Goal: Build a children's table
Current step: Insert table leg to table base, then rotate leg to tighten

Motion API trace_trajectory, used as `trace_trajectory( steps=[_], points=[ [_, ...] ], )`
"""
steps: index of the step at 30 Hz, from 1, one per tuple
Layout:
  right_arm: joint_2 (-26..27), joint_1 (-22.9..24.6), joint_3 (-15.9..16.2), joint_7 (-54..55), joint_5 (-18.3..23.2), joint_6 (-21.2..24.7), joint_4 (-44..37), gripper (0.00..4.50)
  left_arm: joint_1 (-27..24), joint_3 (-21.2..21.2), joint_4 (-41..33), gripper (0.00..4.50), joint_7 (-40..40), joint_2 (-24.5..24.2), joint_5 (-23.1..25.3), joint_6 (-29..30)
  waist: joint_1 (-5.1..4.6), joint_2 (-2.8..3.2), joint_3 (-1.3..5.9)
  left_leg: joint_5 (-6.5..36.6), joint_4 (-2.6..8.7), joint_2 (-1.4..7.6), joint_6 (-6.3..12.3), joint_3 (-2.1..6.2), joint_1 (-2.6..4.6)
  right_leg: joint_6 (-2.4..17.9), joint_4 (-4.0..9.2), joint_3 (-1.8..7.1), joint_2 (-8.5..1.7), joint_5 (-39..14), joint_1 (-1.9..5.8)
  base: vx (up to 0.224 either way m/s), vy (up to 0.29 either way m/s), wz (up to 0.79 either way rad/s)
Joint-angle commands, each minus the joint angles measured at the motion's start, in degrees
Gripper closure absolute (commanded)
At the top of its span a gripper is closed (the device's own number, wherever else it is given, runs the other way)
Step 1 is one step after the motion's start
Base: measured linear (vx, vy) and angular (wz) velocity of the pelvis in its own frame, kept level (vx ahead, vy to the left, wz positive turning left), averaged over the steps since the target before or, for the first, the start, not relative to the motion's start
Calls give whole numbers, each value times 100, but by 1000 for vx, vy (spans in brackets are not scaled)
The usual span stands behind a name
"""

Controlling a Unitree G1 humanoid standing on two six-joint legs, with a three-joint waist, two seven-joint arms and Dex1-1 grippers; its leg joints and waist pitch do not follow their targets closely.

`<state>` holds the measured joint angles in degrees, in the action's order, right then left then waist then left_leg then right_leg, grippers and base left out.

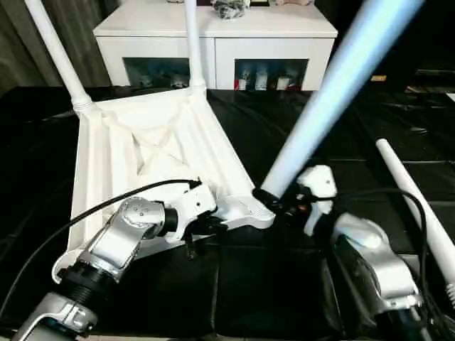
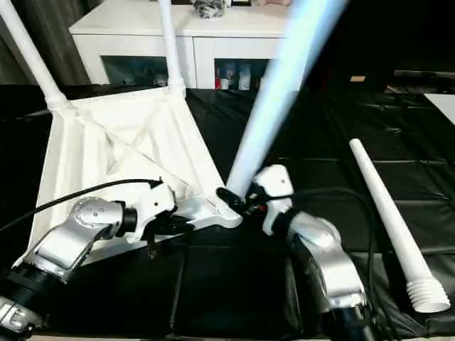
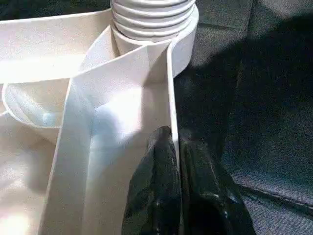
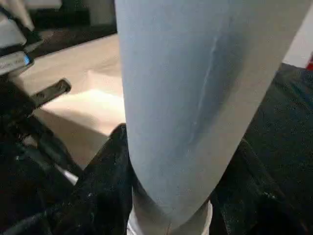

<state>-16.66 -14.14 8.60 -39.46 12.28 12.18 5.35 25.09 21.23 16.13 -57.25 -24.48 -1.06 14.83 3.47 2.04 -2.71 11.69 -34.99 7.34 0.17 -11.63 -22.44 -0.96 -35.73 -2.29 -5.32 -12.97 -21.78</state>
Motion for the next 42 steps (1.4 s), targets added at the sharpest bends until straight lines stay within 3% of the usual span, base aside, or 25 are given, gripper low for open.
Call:
trace_trajectory(
  steps=[1, 4, 5, 6, 10, 13, 17, 20, 23, 27, 29, 30, 31, 33, 35, 36, 38, 40, 42],
  points=[
    [-88, 161, 464, -292, -277, 542, 466, 265, 136, -251, -105, 450, 100, 93, -148, -152, -31, -94, 242, 1936, 604, 619, -204, 333, 180, 1036, 574, 321, -473, -1979, 12, 0, 0, 0],
    [-139, -5, 489, -379, -175, 837, 493, 265, 140, -242, -110, 450, 68, 83, -154, -152, -43, -102, 239, 1961, 614, 617, -215, 337, 177, 1077, 562, 317, -463, -1914, 25, 0, 0, 0],
    [-174, -79, 511, -418, -165, 914, 526, 265, 143, -236, -109, 450, 46, 82, -160, -160, -53, -154, 238, 1961, 609, 621, -202, 326, 184, 1078, 569, 320, -461, -1910, 21, 0, 0, 0],
    [-201, -147, 529, -447, -162, 990, 575, 265, 145, -231, -107, 450, 31, 81, -164, -165, -48, -122, 239, 1910, 607, 619, -201, 335, 176, 1103, 561, 321, -477, -1910, 32, 0, 0, 0],
    [-199, -381, 559, -430, -291, 1228, 948, 265, 184, -221, -86, 450, 6, 97, -160, -163, -59, -130, 227, 2038, 604, 614, -257, 331, 195, 1129, 573, 326, -472, -1988, 7, 0, 0, 0],
    [-119, -391, 475, -261, -304, 1433, 1141, 265, 207, -228, -65, 450, -5, 122, -179, -158, -76, -135, 217, 2284, 621, 615, -359, 357, 207, 1027, 599, 326, -484, -2353, -4, 0, 0, 0],
    [-80, -370, 499, -198, -368, 1334, 1205, 265, 218, -223, -52, 450, -29, 101, -168, -153, -98, -138, 216, 2598, 635, 616, -484, 380, 243, 892, 632, 328, -484, -2660, -46, 0, 0, 0],
    [-7, -386, 438, -143, -335, 1283, 1192, 265, 222, -224, -36, 450, -35, 96, -166, -142, -117, -114, 240, 2443, 683, 622, -505, 385, 215, 910, 610, 306, -457, -2248, -6, 0, 0, 0],
    [93, -421, 348, 57, -373, 1172, 1231, 265, 246, -269, 52, 450, 54, 122, -160, -67, -130, -114, 234, 2546, 676, 612, -538, 364, 243, 975, 615, 313, -452, -2155, -39, 0, 0, 0],
    [434, -598, 78, 1022, -606, 961, 1649, 265, 449, -424, 333, 450, 589, 492, -157, 294, -179, -138, 209, 2829, 655, 593, -607, 392, 257, 895, 680, 312, -489, -2786, -68, 0, 0, 0],
    [626, -718, -44, 1560, -715, 914, 1907, 265, 609, -493, 493, 450, 936, 725, -119, 529, -198, -126, 189, 3021, 655, 589, -667, 417, 278, 777, 716, 294, -490, -3171, -110, 0, 0, 0],
    [689, -763, -79, 1722, -747, 900, 1994, 265, 666, -511, 547, 450, 1048, 801, -99, 596, -201, -120, 186, 3264, 636, 582, -696, 449, 328, 630, 774, 273, -501, -3513, -135, 0, 0, 0],
    [787, -850, -131, 1992, -798, 876, 2138, 265, 766, -541, 634, 450, 1262, 923, -46, 681, -214, -124, 187, 3311, 639, 582, -707, 449, 331, 602, 777, 268, -492, -3522, -145, 0, 0, 0],
    [1116, -1199, -273, 2744, -889, 785, 2671, 265, 1095, -657, 830, 450, 1892, 1367, 26, 1111, -251, -98, 181, 3556, 685, 579, -804, 475, 327, 567, 764, 222, -451, -3426, -138, 0, 0, 0],
    [1191, -1294, -312, 2923, -906, 733, 2826, 265, 1173, -704, 883, 450, 2072, 1478, 42, 1244, -274, -75, 195, 3787, 739, 575, -924, 506, 325, 563, 751, 160, -414, -3133, -93, -22, 26, -6],
    [1313, -1473, -388, 3230, -911, 642, 3110, 265, 1289, -724, 974, 450, 2312, 1647, 95, 1395, -305, -43, 199, 3976, 827, 589, -1021, 501, 291, 581, 706, 126, -376, -2680, -57, -53, 82, -20],
    [1702, -1976, -794, 3927, -675, 463, 3953, 265, 1556, -704, 1181, 450, 2743, 2046, 214, 1566, -345, -19, 199, 4237, 878, 566, -1099, 481, 303, 603, 692, 73, -330, -2450, -71, -28, 58, -14],
    [1775, -2066, -902, 4051, -605, 469, 4111, 265, 1594, -683, 1201, 450, 2783, 2105, 237, 1584, -366, -22, 195, 4472, 901, 550, -1079, 433, 366, 604, 723, 30, -287, -2386, -109, 0, 0, 0],
    [1815, -2211, -906, 4252, -673, 335, 4323, 265, 1629, -626, 1151, 450, 2846, 2184, 287, 1631, -400, -26, 196, 4429, 900, 547, -1026, 436, 325, 628, 728, 43, -335, -2316, -76, 0, 0, 0]
  ],
)
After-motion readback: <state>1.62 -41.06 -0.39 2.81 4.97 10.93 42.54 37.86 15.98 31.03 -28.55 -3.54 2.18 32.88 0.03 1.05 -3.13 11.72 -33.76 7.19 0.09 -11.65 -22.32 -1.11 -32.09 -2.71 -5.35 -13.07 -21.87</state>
